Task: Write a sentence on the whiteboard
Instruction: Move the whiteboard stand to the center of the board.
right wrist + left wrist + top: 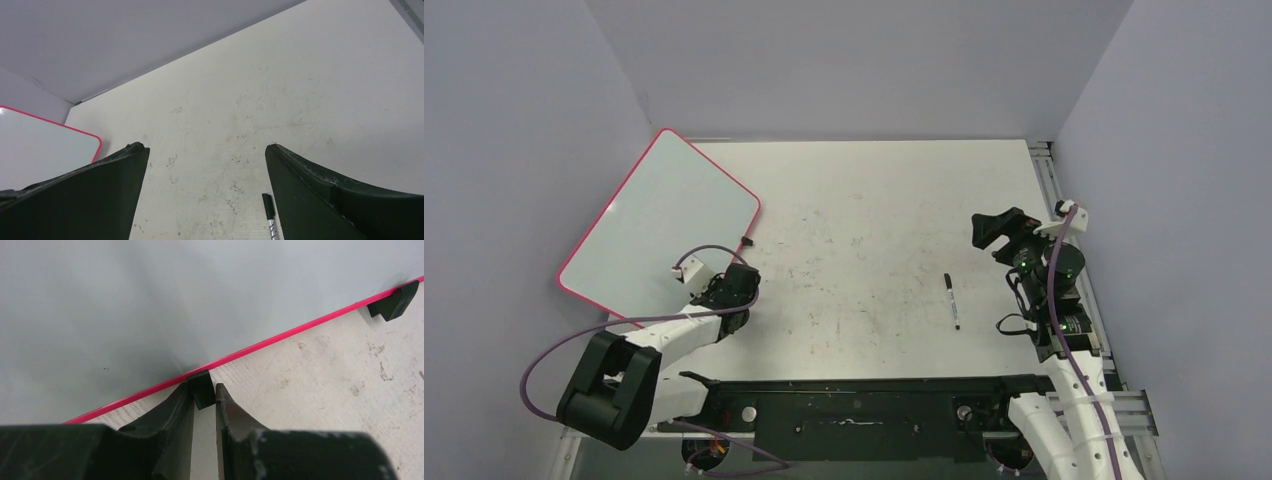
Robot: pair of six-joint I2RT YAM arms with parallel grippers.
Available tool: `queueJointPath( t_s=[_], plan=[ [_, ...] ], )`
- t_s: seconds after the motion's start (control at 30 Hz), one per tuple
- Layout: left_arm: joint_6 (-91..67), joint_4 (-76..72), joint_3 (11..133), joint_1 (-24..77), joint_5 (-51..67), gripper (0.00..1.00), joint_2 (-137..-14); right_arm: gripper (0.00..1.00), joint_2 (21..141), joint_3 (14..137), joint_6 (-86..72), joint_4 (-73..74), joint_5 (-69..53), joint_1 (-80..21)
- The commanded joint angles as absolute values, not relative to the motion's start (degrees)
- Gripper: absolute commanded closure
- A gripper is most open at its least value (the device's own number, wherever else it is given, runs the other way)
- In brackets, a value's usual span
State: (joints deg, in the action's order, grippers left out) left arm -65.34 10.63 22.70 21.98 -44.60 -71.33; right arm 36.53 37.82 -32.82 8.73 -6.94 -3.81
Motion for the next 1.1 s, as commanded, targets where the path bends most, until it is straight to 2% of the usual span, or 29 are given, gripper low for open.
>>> queueJointPath(
  t_s=[0.0,1.07],
  plan=[
    [-60.3,5.1,20.0,24.1,-37.0,1.0,-69.7,0.1,35.4,38.0,-33.0,8.8,-7.4,-3.7],
    [-50.3,-2.2,20.8,36.1,-31.8,1.0,-72.0,0.1,34.4,36.8,-32.5,10.9,-7.4,-3.8]
  ],
)
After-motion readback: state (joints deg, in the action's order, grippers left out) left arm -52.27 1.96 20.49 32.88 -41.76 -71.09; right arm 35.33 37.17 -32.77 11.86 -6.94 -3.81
